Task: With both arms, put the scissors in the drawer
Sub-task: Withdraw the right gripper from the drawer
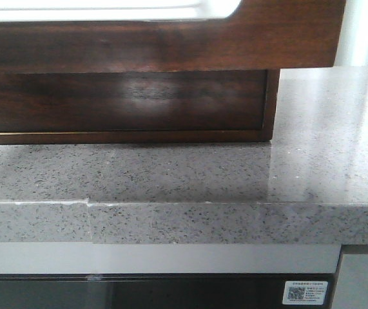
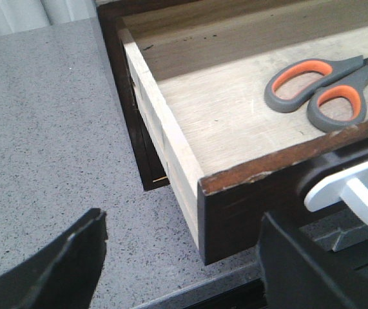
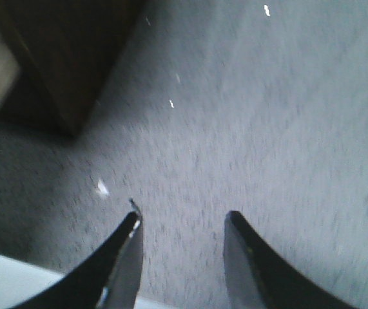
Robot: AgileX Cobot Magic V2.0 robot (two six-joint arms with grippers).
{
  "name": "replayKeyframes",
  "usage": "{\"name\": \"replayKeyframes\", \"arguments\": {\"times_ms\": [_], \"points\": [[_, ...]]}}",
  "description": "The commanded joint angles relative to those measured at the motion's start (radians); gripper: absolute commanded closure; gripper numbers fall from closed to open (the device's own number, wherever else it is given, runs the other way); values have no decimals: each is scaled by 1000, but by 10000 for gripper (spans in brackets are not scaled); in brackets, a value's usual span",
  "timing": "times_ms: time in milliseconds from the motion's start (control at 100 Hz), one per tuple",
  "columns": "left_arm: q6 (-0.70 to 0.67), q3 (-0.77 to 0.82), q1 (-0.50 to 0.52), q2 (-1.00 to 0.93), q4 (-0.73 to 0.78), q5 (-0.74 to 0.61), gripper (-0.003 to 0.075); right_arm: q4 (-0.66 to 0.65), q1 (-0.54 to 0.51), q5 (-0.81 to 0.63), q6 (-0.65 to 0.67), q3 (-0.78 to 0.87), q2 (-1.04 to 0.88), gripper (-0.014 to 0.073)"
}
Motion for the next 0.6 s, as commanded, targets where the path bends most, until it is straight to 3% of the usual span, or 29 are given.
{"name": "replayKeyframes", "arguments": {"times_ms": [0,140,330,430,590], "points": [[-10,-32,-10,9,-8,-76,249,29,-31,-114,35,91,-71,340],[-10,-32,-10,9,-8,-79,249,36,-33,-174,68,203,-146,340],[-10,-32,-10,9,-8,-79,261,36,-33,-181,68,219,-163,344],[-10,-32,-10,9,-8,-79,347,36,-33,-181,68,219,-163,386],[-10,-32,-10,9,-8,-79,558,36,-33,-181,68,219,-163,542]]}}
